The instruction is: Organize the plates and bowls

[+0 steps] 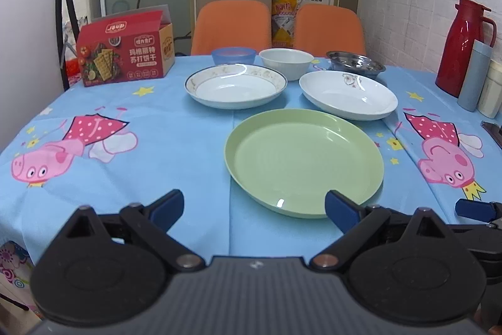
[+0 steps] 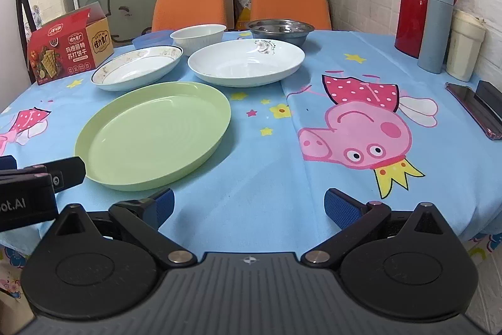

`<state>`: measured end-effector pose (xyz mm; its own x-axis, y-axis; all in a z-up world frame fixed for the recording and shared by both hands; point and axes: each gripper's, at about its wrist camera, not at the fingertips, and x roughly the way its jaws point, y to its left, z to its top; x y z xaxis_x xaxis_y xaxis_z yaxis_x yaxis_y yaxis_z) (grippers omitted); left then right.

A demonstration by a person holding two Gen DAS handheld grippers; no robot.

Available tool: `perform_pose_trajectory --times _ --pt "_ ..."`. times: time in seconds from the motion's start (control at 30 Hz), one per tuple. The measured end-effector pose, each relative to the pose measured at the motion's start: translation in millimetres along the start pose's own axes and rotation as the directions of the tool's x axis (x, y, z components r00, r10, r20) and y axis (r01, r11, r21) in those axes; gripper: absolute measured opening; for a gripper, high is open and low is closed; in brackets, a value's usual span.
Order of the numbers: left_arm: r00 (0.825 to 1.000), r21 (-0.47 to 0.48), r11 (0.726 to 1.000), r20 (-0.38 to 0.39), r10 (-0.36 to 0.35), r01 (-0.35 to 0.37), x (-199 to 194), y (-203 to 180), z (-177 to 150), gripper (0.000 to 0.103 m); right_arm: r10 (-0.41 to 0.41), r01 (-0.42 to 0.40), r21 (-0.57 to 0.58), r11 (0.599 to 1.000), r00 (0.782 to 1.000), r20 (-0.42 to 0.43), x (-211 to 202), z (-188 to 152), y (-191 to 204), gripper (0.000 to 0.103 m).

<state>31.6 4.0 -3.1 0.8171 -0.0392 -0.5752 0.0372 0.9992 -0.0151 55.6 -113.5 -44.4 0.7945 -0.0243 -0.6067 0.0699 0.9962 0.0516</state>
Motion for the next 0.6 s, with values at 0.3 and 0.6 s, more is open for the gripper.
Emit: perform_pose_trajectory --times 0.3,0.6 --pt "1.0 -0.004 1.0 -0.026 0.009 -0.009 9.5 6.5 15.7 0.095 0.011 -0.011 0.004 1.0 1.0 -0.015 9.3 14.1 -1.7 0.103" --pt "0.996 -0.05 0.999 -0.086 -0.016 0.012 45.4 30.4 42.0 0.095 0.048 -0.047 0.041 0.998 0.998 -0.038 33.7 37.7 -10.8 0.103"
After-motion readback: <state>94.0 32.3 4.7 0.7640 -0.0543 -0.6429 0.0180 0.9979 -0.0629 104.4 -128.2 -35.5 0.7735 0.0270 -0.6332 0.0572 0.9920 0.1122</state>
